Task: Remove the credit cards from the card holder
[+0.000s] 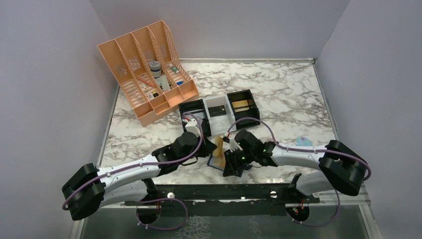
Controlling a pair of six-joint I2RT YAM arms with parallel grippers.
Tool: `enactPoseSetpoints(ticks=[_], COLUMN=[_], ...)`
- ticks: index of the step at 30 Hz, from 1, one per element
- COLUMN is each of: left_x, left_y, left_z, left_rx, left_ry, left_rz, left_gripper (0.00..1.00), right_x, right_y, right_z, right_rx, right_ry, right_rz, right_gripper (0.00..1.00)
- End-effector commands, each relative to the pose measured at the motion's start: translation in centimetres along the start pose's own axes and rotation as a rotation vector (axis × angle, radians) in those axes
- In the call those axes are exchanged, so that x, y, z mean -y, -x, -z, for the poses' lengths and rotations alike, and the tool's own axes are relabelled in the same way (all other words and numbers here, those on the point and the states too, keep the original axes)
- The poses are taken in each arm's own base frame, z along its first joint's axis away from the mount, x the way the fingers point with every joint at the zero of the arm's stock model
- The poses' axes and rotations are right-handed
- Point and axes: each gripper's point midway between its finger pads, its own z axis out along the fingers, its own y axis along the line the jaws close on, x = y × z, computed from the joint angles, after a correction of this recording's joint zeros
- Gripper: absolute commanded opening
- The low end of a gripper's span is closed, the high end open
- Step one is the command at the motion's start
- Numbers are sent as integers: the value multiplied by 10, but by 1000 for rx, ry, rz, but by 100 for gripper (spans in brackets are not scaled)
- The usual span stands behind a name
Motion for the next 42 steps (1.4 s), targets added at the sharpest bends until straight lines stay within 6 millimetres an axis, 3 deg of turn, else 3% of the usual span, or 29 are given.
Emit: enactPoseSetpoints(ticks=[1,8,13,18,21,23,27,28,31,34,38,42], left_x=[-10,-22,-20,-6,-8,-7,5,11,21,31,37,41], left_y=[7,1,-2,-1,0,1,4,6,10,22,43,44], left_z=[7,9,10,13,14,14,14,15,17,22,36,39], left_rx=[41,24,25,45,52,64,66,74,85,97,161,135], left_ry=[23,47,5,-89,-84,-98,-161,-204,-299,-355,-399,-432], left_rz=[-4,9,29,49,55,67,55,46,56,59,72,85], left_gripper=[0,0,0,0,0,0,0,0,0,0,0,0], right_x=[44,88,83,52,68,72,71,72,83,91,69,45], right_y=[-1,5,29,66,85,100,121,124,127,127,124,128], right_z=[1,14,26,43,75,93,114,118,128,140,150,160], right_rx=[27,67,169,273,427,532,665,679,719,793,884,919], right_ry=[-247,-514,-505,-395,-484,-459,-388,-383,-346,-185,88,164], right_rz=[-52,-85,-30,73,-91,-137,-156,-164,-223,-295,-274,-92], right_gripper=[26,26,24,28,32,38,62,64,66,67,67,71])
